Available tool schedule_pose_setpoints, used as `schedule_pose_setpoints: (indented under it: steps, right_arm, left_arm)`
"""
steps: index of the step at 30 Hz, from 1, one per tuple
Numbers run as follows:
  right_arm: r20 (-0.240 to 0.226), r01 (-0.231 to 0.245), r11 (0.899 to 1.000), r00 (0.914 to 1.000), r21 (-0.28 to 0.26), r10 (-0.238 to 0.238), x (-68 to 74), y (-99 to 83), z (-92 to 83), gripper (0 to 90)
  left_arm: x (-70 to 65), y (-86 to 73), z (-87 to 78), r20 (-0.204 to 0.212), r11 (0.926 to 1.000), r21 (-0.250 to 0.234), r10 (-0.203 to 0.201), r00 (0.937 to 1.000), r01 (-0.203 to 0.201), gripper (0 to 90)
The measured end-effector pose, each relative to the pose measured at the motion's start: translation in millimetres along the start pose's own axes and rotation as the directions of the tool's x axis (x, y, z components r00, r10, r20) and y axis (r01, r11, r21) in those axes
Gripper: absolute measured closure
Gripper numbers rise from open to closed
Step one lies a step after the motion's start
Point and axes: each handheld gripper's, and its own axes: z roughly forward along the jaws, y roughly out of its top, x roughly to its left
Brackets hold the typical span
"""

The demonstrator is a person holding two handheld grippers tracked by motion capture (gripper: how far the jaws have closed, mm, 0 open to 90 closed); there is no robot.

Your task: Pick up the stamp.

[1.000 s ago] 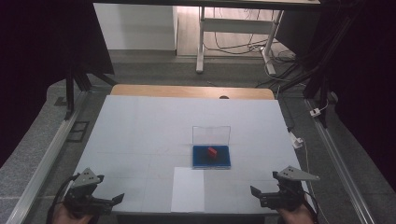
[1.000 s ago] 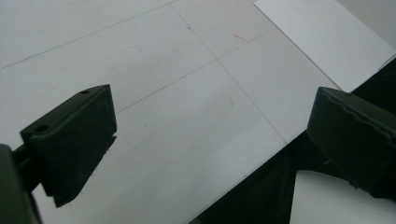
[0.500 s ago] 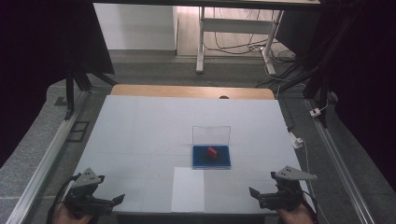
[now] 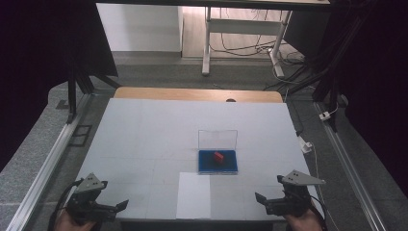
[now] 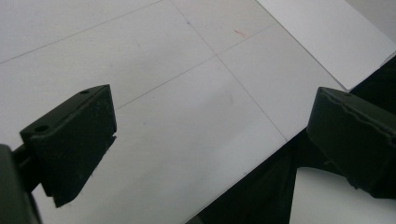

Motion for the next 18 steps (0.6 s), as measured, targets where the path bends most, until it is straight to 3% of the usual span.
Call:
schedule_pose_setpoints:
  steps: [6,18]
  right_arm:
    - [-0.014,0.033,0.999,0.9993,-0.037,-0.034,1.6,3.7,3.0,0.0]
    - [-0.033,0.067,0.997,0.9971,-0.040,-0.068,4.4,11.5,14.1,0.0]
  left_arm:
    - [0.4,0.0,-0.1,0.001,1.0000,0.000,-0.002,1.0000,0.002,2.2]
    - [0.7,-0.1,-0.2,0.002,1.0000,-0.001,-0.009,1.0000,0.009,2.2]
